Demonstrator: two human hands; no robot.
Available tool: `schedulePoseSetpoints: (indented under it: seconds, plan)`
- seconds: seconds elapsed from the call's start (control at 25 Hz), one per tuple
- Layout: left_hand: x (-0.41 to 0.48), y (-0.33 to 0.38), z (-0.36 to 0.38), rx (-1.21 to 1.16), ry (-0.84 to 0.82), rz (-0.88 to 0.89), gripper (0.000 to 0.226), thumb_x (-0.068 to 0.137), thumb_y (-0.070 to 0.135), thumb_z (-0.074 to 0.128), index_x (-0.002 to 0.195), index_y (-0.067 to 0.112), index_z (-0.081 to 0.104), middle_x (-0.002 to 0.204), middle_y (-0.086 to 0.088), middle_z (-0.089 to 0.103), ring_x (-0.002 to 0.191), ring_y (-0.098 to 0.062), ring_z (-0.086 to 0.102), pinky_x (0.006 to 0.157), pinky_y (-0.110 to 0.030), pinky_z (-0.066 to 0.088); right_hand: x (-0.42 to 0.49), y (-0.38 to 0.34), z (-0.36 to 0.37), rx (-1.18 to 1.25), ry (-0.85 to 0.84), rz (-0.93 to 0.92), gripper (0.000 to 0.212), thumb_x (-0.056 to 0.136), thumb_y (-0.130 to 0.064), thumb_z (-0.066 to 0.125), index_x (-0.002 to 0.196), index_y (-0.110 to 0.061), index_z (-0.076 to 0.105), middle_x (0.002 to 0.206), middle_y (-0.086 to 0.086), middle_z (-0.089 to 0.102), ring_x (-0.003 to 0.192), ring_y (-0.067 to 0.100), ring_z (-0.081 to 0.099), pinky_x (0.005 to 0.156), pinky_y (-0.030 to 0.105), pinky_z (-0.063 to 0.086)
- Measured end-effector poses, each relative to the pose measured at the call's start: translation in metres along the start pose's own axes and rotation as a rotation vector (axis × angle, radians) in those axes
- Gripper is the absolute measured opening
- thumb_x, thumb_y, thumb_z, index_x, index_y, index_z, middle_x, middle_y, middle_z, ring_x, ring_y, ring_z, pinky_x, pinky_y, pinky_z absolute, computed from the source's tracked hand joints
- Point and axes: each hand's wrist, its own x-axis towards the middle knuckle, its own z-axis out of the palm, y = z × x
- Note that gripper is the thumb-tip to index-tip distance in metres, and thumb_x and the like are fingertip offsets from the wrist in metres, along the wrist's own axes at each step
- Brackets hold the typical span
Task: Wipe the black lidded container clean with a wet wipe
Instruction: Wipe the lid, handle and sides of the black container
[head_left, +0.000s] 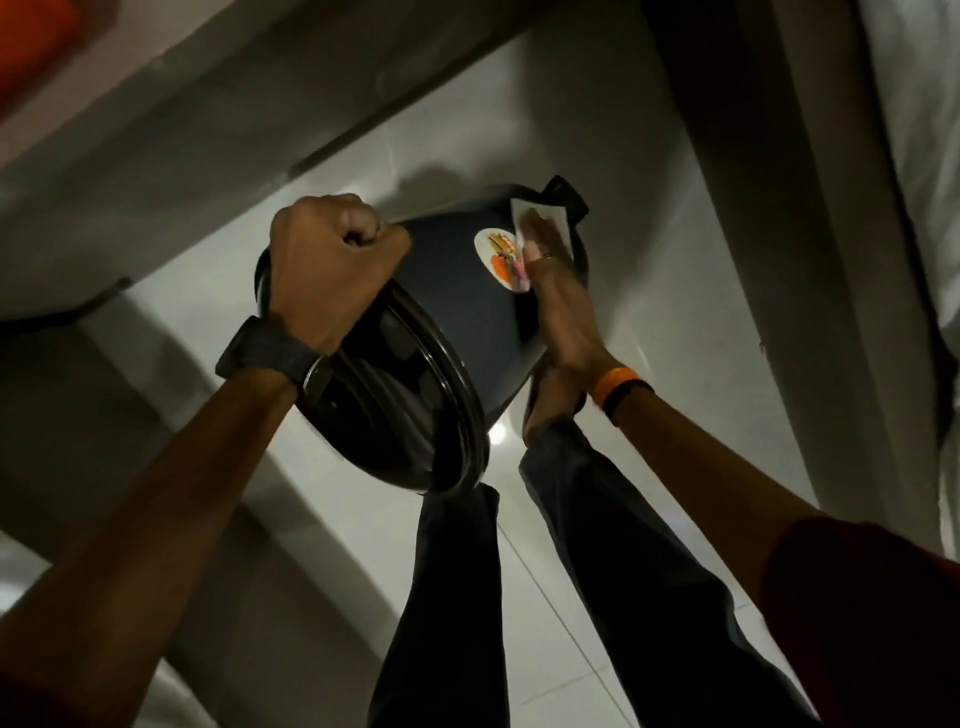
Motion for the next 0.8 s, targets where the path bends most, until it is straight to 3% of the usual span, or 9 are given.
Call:
schedulePoseSetpoints:
  seconds: [0.16, 0.24, 0.28, 0.32, 0.4, 0.48, 0.52, 0.64, 0.8]
  plan:
    - [0.028, -0.017, 0.004, -0.221, 0.195, -0.4, 0.044, 0.075, 0.025, 0.06, 0.039, 0.018, 0.036, 0.042, 0.005, 0.029, 0.046, -0.011, 0.028, 0.052, -0.026, 0.027, -0.048, 0.012, 0.028, -0.311, -0.338, -0.546, 0.054, 0.112, -0.041, 0.019, 0.163, -0.025, 0.022, 0.174, -0.01, 0.017, 0.163, 0.008, 0.008, 0.133, 0.029, 0.001]
    - [0.034, -0.021, -0.004, -0.362, 0.346, -0.496, 0.04, 0.076, 0.025, 0.057, 0.042, 0.026, 0.038, 0.048, 0.008, 0.035, 0.049, -0.009, 0.033, 0.054, -0.026, 0.03, -0.03, 0.022, 0.016, -0.305, -0.275, -0.507, 0.055, 0.111, -0.04, 0.019, 0.164, -0.023, 0.02, 0.174, -0.007, 0.015, 0.163, 0.012, 0.006, 0.134, 0.037, 0.004]
    - [0.03, -0.019, -0.007, -0.41, 0.406, -0.432, 0.034, 0.079, 0.023, 0.054, 0.047, 0.026, 0.042, 0.054, 0.005, 0.041, 0.053, -0.009, 0.038, 0.058, -0.026, 0.034, -0.016, 0.022, 0.007, -0.275, -0.162, -0.385, 0.056, 0.111, -0.039, 0.021, 0.164, -0.022, 0.019, 0.175, -0.004, 0.014, 0.164, 0.014, 0.006, 0.135, 0.043, 0.007]
    - [0.021, -0.016, -0.005, -0.394, 0.429, -0.271, 0.03, 0.082, 0.019, 0.051, 0.052, 0.024, 0.049, 0.06, 0.002, 0.048, 0.06, -0.01, 0.046, 0.065, -0.027, 0.04, 0.0, 0.022, -0.002, -0.241, -0.06, -0.233, 0.056, 0.111, -0.039, 0.023, 0.164, -0.022, 0.018, 0.175, -0.003, 0.012, 0.164, 0.015, 0.006, 0.134, 0.047, 0.009]
    - [-0.012, -0.005, 0.011, -0.105, 0.269, 0.28, 0.027, 0.089, 0.015, 0.049, 0.065, 0.015, 0.061, 0.073, -0.006, 0.061, 0.075, -0.022, 0.057, 0.078, -0.037, 0.044, 0.033, 0.017, -0.016, -0.205, 0.025, 0.014, 0.056, 0.112, -0.043, 0.022, 0.165, -0.027, 0.014, 0.176, -0.004, 0.006, 0.163, 0.016, 0.004, 0.134, 0.05, 0.007]
    - [-0.046, 0.003, 0.027, 0.21, -0.035, 0.83, 0.026, 0.091, 0.018, 0.054, 0.067, 0.01, 0.06, 0.068, -0.01, 0.059, 0.067, -0.028, 0.054, 0.067, -0.039, 0.042, 0.055, 0.011, -0.019, -0.205, -0.002, 0.088, 0.059, 0.11, -0.05, 0.02, 0.165, -0.029, 0.012, 0.176, -0.003, 0.004, 0.164, 0.018, 0.003, 0.133, 0.051, 0.005]
    - [-0.055, 0.003, 0.031, 0.333, -0.105, 0.932, 0.027, 0.09, 0.02, 0.057, 0.065, 0.011, 0.058, 0.063, -0.009, 0.056, 0.061, -0.028, 0.051, 0.061, -0.037, 0.04, 0.057, 0.008, -0.02, -0.181, -0.023, 0.089, 0.061, 0.109, -0.052, 0.021, 0.165, -0.029, 0.013, 0.176, -0.002, 0.005, 0.163, 0.019, 0.005, 0.133, 0.051, 0.006]
    - [-0.054, -0.005, 0.019, 0.447, -0.073, 0.763, 0.035, 0.091, 0.018, 0.057, 0.057, 0.012, 0.052, 0.055, -0.009, 0.051, 0.052, -0.027, 0.048, 0.052, -0.032, 0.036, 0.025, 0.01, -0.011, -0.126, -0.158, -0.075, 0.061, 0.106, -0.052, 0.025, 0.163, -0.031, 0.021, 0.175, -0.006, 0.012, 0.163, 0.016, 0.007, 0.133, 0.05, 0.007]
    - [-0.026, -0.019, -0.004, 0.279, -0.032, 0.365, 0.043, 0.095, 0.025, 0.051, 0.056, 0.008, 0.053, 0.053, -0.006, 0.053, 0.051, -0.024, 0.048, 0.054, -0.03, 0.037, -0.065, 0.035, 0.036, -0.342, -0.395, -0.585, 0.054, 0.111, -0.043, 0.01, 0.164, -0.032, 0.015, 0.174, -0.016, 0.007, 0.163, 0.01, 0.0, 0.133, 0.031, -0.001]
